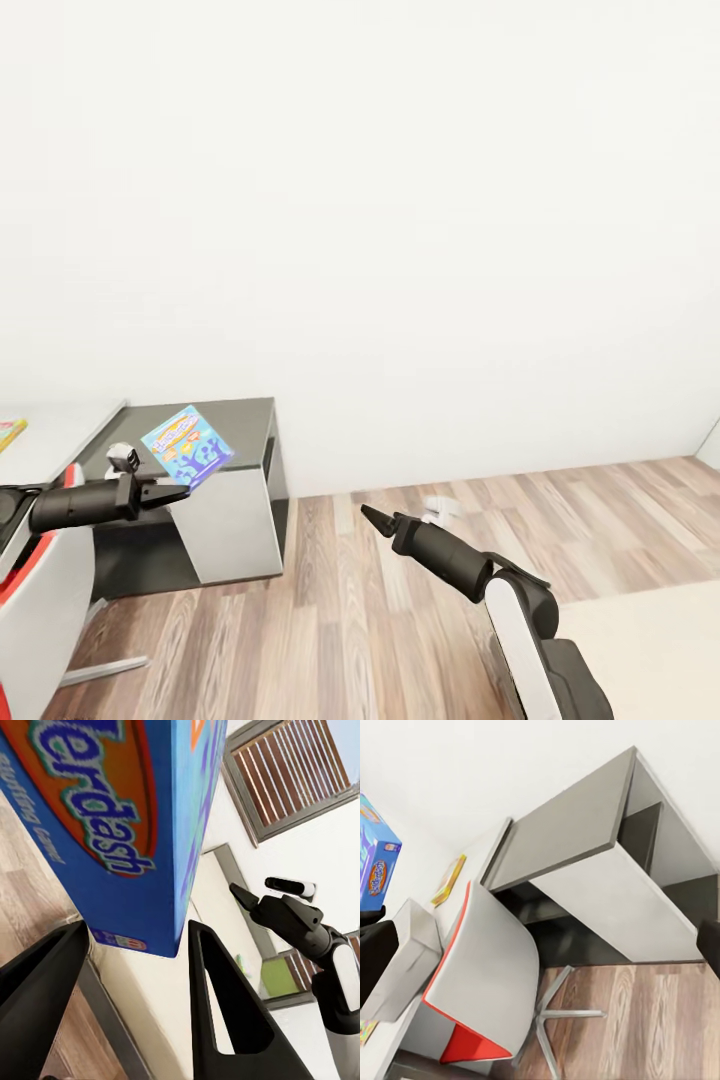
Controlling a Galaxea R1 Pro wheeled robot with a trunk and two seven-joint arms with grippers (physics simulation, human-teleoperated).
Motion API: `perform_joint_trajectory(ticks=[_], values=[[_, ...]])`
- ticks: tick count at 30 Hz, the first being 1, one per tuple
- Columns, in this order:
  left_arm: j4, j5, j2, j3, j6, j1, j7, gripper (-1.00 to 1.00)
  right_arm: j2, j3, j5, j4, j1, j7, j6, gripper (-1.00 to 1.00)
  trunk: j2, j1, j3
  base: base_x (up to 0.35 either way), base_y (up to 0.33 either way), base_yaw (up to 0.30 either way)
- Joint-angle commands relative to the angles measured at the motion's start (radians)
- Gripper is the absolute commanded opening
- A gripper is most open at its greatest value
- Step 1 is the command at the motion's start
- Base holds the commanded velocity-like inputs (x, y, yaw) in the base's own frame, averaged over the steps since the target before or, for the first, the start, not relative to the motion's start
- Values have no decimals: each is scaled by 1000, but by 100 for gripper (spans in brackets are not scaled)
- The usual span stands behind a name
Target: Put all the toys in the child's room - the three board games (two on the bed and one on the table), the two jigsaw puzzles on the table, and the tennis ball on the table - inside the toy box on the table in the child's room.
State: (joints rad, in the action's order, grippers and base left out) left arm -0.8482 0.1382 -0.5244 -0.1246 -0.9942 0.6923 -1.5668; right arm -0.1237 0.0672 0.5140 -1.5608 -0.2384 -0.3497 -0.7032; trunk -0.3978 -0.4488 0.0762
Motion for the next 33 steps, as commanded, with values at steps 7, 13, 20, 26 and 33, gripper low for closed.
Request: perform_joint_trajectory(ticks=[7,13,20,26,33], values=[[0,1,0,0,-9,1,-4,-100,-1,-1,1,-1,-1,-2,-6,100,-2,-1,7,321,0,267],[0,1,0,1,-9,1,-4,-100,-1,-1,1,-1,-1,-2,-6,100,-2,-1,11,322,0,268],[0,1,0,1,-9,1,-4,-100,-1,-1,1,-1,-1,-2,-6,100,-2,-1,15,322,0,259],[0,0,0,2,-9,1,-4,-100,-1,-1,1,-1,-1,-3,-6,100,-2,-1,19,322,0,214],[0,0,3,2,-9,1,-4,-100,0,-1,1,-1,-1,-3,-5,100,-2,-1,21,322,-10,79]])
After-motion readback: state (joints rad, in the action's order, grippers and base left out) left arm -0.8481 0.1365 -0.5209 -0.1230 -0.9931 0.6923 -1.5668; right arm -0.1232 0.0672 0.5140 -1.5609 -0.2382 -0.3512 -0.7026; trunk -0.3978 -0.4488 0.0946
